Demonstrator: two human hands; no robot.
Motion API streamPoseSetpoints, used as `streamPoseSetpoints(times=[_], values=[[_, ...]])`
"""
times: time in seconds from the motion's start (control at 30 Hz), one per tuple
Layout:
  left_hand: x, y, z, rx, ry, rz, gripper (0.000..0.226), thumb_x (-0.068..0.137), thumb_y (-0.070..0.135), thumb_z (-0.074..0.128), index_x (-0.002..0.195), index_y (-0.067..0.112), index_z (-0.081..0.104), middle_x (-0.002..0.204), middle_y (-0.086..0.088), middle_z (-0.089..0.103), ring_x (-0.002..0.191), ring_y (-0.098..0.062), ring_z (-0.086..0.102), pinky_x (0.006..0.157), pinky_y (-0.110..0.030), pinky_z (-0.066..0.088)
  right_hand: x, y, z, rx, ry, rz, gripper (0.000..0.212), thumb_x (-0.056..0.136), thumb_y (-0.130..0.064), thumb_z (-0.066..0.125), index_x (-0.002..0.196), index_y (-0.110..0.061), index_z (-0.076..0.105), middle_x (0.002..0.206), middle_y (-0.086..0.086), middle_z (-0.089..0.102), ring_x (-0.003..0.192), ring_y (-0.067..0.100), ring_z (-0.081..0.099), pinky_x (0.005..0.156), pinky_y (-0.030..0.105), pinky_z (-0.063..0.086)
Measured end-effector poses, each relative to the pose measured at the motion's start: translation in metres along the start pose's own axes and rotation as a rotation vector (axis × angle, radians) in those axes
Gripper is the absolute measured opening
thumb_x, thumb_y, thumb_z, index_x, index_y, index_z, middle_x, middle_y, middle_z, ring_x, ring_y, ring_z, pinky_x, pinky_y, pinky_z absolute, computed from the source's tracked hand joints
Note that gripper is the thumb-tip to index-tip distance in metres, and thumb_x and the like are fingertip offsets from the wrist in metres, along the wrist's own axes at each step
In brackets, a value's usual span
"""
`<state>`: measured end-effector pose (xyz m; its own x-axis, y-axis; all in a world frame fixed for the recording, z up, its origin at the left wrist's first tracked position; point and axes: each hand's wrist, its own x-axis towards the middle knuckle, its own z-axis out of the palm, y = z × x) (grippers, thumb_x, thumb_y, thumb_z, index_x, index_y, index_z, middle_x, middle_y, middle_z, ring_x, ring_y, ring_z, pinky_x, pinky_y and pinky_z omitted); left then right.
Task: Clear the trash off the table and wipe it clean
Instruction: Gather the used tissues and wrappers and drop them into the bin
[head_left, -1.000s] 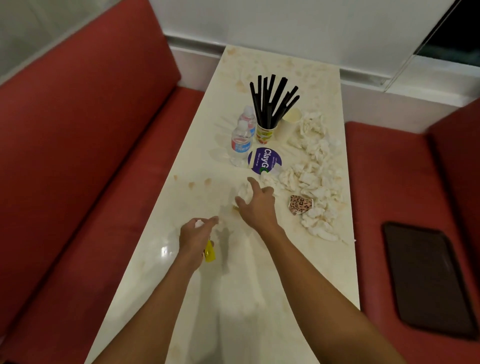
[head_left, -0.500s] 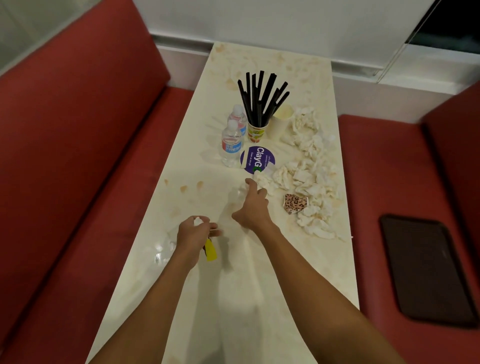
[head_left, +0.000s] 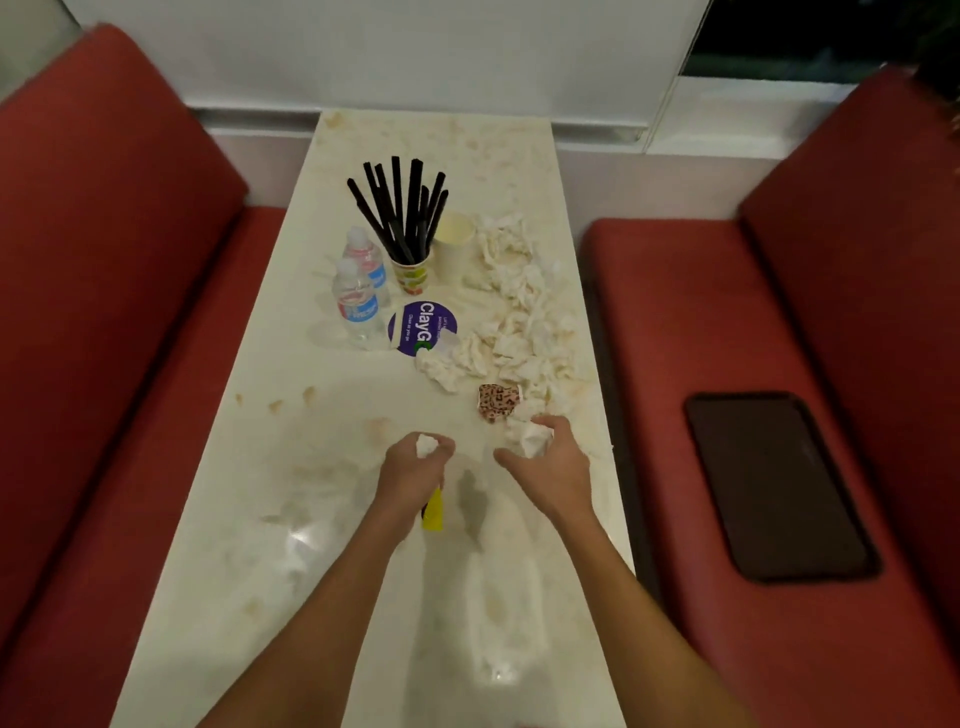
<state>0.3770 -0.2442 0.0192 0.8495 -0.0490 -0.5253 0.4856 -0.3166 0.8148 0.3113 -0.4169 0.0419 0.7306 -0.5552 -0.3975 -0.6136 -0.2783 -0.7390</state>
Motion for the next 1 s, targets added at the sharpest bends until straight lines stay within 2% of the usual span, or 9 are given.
streamPoseSetpoints(times=[0.07,0.17,0.33,0.5,0.6,0.7,0.83,0.93,1.0], values=[[-0.004,0.008,0.025,0.051,-0.032,0.03,0.008,0.093,0.029,0.073,0.092,0.022,0.074,0.066,-0.002,0.069,0.06,-0.019,0.061,0.067,-0.033,0.051,0.004,0.015,-0.017,-0.153,0.052,0.034,0.065,0.068,-0.059,0.082,0.122,-0.032,0.055,0.106,-0.008,0.067,0.099,0.021,0.065,0.09,0.043,0.056],[-0.01,0.015,0.058,0.076,-0.058,0.031,0.007,0.096,0.024,0.068,0.094,0.021,0.074,0.069,-0.002,0.069,0.058,-0.015,0.059,0.061,-0.027,0.049,0.016,0.029,-0.039,-0.342,0.102,-0.027,0.046,0.076,-0.061,0.077,0.108,-0.031,0.066,0.099,-0.006,0.072,0.095,0.023,0.069,0.084,0.041,0.058],[-0.016,0.009,0.091,0.05,0.007,-0.001,0.01,0.098,0.025,0.066,0.098,0.019,0.074,0.075,-0.004,0.073,0.061,-0.019,0.062,0.069,-0.036,0.055,0.038,0.036,-0.049,-0.524,0.026,-0.27,0.05,0.09,-0.051,0.072,0.136,-0.036,0.06,0.122,-0.004,0.066,0.113,0.021,0.065,0.093,0.039,0.055],[-0.025,-0.006,0.1,-0.017,0.073,-0.06,0.009,0.098,0.02,0.065,0.098,0.019,0.074,0.073,-0.004,0.075,0.059,-0.021,0.06,0.068,-0.037,0.053,0.048,0.038,-0.039,-0.669,-0.033,-0.386,0.045,0.093,-0.048,0.068,0.133,-0.027,0.061,0.125,0.002,0.054,0.106,0.027,0.065,0.09,0.041,0.054],[-0.036,-0.012,0.101,-0.061,0.11,-0.09,0.01,0.1,0.017,0.063,0.099,0.018,0.073,0.077,-0.005,0.077,0.059,-0.021,0.059,0.067,-0.037,0.052,0.046,0.046,-0.037,-0.699,-0.06,-0.409,0.039,0.093,-0.045,0.07,0.125,-0.022,0.064,0.123,0.001,0.056,0.103,0.026,0.066,0.086,0.039,0.054],[-0.051,-0.016,0.099,-0.14,0.13,-0.129,0.014,0.101,0.011,0.058,0.102,0.016,0.071,0.084,-0.01,0.078,0.061,-0.022,0.06,0.067,-0.035,0.052,0.035,0.054,-0.045,-0.59,-0.033,-0.371,0.022,0.091,-0.04,0.071,0.101,-0.021,0.064,0.1,-0.003,0.063,0.091,0.023,0.067,0.071,0.031,0.047],[-0.072,-0.021,0.099,-0.259,0.141,-0.17,0.013,0.103,0.011,0.056,0.109,0.01,0.068,0.09,-0.012,0.079,0.064,-0.021,0.07,0.069,-0.035,0.055,0.015,0.064,-0.061,-0.17,-0.123,-0.225,0.027,0.084,-0.038,0.077,0.076,-0.019,0.058,0.071,-0.005,0.06,0.068,0.019,0.056,0.056,0.03,0.04],[-0.087,-0.023,0.104,-0.38,0.099,-0.204,0.018,0.103,0.01,0.058,0.112,-0.002,0.067,0.088,-0.015,0.077,0.071,-0.031,0.075,0.08,-0.043,0.057,-0.006,0.065,-0.067,0.094,-0.225,-0.156,0.025,0.083,-0.028,0.081,0.073,-0.016,0.061,0.068,0.0,0.061,0.065,0.016,0.055,0.057,0.03,0.042],[-0.098,-0.023,0.105,-0.417,0.074,-0.233,0.02,0.104,0.011,0.057,0.112,-0.003,0.068,0.091,-0.016,0.076,0.076,-0.034,0.075,0.066,-0.034,0.058,-0.021,0.065,-0.067,0.17,-0.25,-0.16,0.018,0.082,-0.025,0.082,0.079,-0.021,0.066,0.073,-0.003,0.065,0.067,0.012,0.058,0.057,0.023,0.043]])
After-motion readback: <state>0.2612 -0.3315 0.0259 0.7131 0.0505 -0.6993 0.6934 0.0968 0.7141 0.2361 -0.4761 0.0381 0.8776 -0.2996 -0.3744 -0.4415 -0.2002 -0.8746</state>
